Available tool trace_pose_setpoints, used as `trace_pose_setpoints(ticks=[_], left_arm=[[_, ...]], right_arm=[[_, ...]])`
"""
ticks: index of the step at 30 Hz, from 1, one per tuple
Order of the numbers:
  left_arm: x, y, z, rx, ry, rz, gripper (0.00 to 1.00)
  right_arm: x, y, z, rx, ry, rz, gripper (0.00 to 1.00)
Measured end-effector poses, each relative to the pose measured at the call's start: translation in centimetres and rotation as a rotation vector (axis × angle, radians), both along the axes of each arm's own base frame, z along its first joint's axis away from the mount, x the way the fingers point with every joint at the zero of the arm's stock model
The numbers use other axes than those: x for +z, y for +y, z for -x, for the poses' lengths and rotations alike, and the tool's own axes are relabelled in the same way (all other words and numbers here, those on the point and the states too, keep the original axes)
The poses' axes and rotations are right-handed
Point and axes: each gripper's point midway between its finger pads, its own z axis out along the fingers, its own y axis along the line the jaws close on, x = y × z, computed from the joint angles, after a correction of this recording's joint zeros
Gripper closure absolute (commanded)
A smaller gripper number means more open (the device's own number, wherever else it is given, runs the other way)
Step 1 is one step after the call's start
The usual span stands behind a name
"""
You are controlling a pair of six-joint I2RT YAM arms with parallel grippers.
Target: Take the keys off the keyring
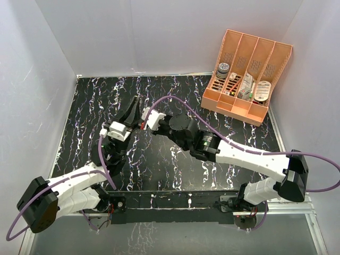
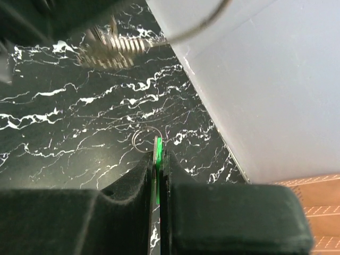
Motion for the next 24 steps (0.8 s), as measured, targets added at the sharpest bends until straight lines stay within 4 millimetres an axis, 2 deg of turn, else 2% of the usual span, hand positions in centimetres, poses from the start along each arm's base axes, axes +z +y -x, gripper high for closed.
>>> trace_pose_setpoints(ticks=[4,7,9,12,15,17,20,24], left_arm=[[1.0,1.1,0.5,0.029,-0.022,0.020,1.00],[1.4,1.8,0.8,0.049,-0.023,0.033,1.00],[1.1,2.3,0.8,0.062,-0.007,0.033,1.00],[-0.3,2.6,0.4,0.081,0.048,0.011,1.00],[-3.0,2.7,-0.5,0.110,0.144,-0.027,1.00],[-5.6,2.7,-1.5,0.139,0.231,-0.064,1.00],[-9.2,2.4,-2.8,0.176,0.352,-0.122,1.00],[-14.9,1.6,-4.7,0.202,0.516,-0.212,1.00]], right_arm=[[-1.1,-0.8,-0.6,-0.033,0.015,0.018,1.00],[-1.7,-2.0,-1.8,-0.082,0.030,0.012,1.00],[-2.1,-3.3,-3.3,-0.133,0.054,-0.015,1.00],[-2.3,-6.4,-6.4,-0.236,0.098,-0.081,1.00],[-2.6,-9.2,-8.9,-0.320,0.143,-0.158,1.00],[-3.1,-9.6,-9.8,-0.331,0.178,-0.199,1.00],[-5.2,-7.8,-10.3,-0.290,0.247,-0.226,1.00],[-10.7,-5.1,-11.0,-0.240,0.374,-0.191,1.00]])
